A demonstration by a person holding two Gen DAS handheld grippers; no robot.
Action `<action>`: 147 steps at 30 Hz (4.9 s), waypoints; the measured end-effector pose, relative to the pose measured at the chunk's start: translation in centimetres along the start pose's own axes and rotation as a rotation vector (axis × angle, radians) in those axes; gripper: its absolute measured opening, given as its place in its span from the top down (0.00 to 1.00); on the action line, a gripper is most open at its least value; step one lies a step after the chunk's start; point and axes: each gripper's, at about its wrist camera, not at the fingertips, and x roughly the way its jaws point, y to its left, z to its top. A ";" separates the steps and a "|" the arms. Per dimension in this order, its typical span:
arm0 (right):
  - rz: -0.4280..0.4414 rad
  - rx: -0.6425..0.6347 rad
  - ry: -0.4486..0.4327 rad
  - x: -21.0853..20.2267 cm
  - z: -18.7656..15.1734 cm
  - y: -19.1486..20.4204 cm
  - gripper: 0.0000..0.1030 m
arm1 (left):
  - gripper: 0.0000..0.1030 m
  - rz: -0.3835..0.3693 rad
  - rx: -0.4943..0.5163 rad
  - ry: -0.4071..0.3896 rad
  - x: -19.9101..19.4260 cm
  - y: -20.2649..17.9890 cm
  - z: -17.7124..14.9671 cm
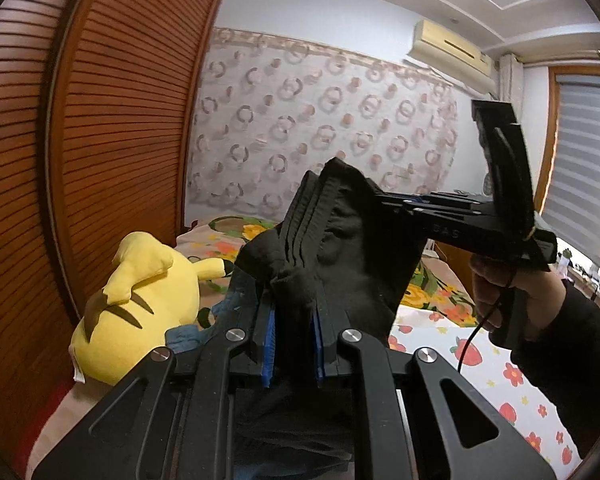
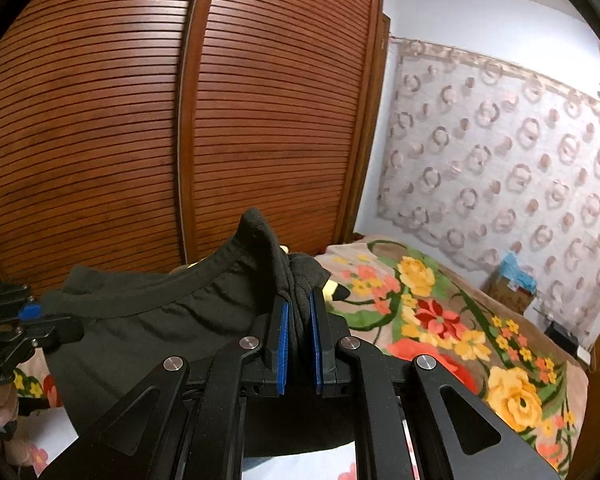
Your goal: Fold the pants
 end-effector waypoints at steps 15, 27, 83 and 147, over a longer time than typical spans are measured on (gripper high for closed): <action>0.035 -0.053 0.045 3.3 0.9 0.2 0.91 | 0.84 0.071 -0.023 -0.002 -0.1 1.2 -1.5; 0.033 -0.033 0.067 3.7 1.4 -0.2 0.91 | 0.84 0.098 -0.016 0.040 0.8 1.0 -1.6; -0.033 0.238 0.109 -8.7 -4.9 2.6 0.42 | 0.00 0.081 0.130 0.152 -6.3 -3.4 -3.1; -0.511 0.453 -0.012 -33.8 -12.8 20.8 0.21 | 0.00 -0.117 0.205 0.146 -15.4 -16.0 -7.4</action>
